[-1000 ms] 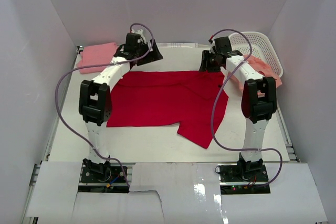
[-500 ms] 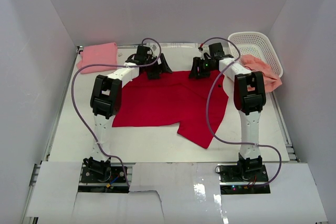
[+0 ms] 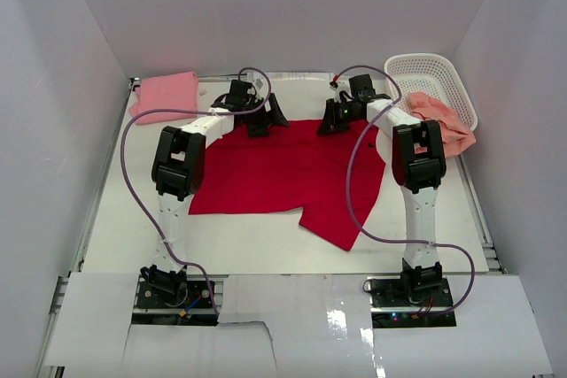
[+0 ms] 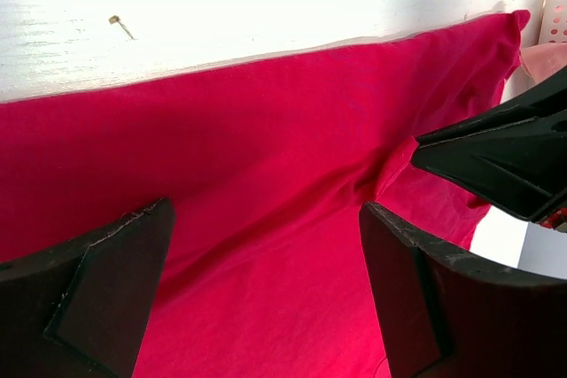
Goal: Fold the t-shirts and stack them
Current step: Fold the flattened tshirt in 1/3 of the way
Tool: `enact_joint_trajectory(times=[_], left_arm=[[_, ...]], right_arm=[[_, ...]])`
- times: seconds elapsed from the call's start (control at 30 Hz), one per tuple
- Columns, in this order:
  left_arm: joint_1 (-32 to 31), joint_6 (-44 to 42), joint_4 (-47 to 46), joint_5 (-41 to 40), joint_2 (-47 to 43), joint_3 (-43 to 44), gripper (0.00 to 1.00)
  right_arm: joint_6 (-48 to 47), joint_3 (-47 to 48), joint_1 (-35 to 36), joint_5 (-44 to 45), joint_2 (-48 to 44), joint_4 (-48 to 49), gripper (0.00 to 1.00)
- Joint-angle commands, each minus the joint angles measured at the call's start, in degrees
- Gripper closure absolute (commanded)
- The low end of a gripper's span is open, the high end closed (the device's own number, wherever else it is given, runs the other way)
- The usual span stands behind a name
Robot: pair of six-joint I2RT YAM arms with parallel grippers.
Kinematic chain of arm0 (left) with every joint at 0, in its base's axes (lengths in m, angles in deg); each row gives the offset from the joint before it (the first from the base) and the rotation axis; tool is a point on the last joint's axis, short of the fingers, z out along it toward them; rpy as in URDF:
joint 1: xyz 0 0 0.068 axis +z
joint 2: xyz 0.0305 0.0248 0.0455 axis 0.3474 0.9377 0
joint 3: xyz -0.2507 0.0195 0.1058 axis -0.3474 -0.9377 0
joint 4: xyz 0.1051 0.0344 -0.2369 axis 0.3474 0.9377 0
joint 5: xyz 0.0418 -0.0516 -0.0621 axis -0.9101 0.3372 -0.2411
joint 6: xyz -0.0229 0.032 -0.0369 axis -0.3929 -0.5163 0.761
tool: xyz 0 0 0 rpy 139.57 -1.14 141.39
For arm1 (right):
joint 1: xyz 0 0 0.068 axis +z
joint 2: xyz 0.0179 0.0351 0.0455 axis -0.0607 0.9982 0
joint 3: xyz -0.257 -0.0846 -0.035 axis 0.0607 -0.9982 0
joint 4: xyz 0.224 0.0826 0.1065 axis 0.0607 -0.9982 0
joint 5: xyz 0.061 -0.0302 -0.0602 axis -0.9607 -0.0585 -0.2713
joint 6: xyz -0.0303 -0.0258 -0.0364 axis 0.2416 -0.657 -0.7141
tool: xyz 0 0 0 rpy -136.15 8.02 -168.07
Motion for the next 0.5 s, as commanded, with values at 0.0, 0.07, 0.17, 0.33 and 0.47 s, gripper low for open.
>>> enact_joint_trajectory(times=[0.0, 0.07, 0.17, 0.33, 0.47], left_arm=[[0.0, -0.82, -0.36, 0.4, -4.0, -0.82, 0.04], [0.0, -0.74, -0.36, 0.31, -4.09, -1.17, 0.04], [-0.09, -0.73, -0.45, 0.4, -4.17, -1.52, 0.04], [0.0, -0.82, -0.36, 0.23, -4.7, -2.67, 0.04], [-0.26, -1.0, -0.36, -0.12, -4.97, -3.37, 0.04]], right_arm=[[-0.3, -0.02, 0.2, -2.4, -1.29, 1.57, 0.84], [-0.04, -0.63, 0.2, -2.93, -1.82, 1.57, 0.87], [0.4, -2.39, 0.28, -4.16, -3.48, 1.74, 0.89], [0.76, -5.72, 0.37, -5.65, -6.12, 1.31, 0.92], [0.93, -7.75, 0.55, -8.2, -7.79, 0.25, 0.92]])
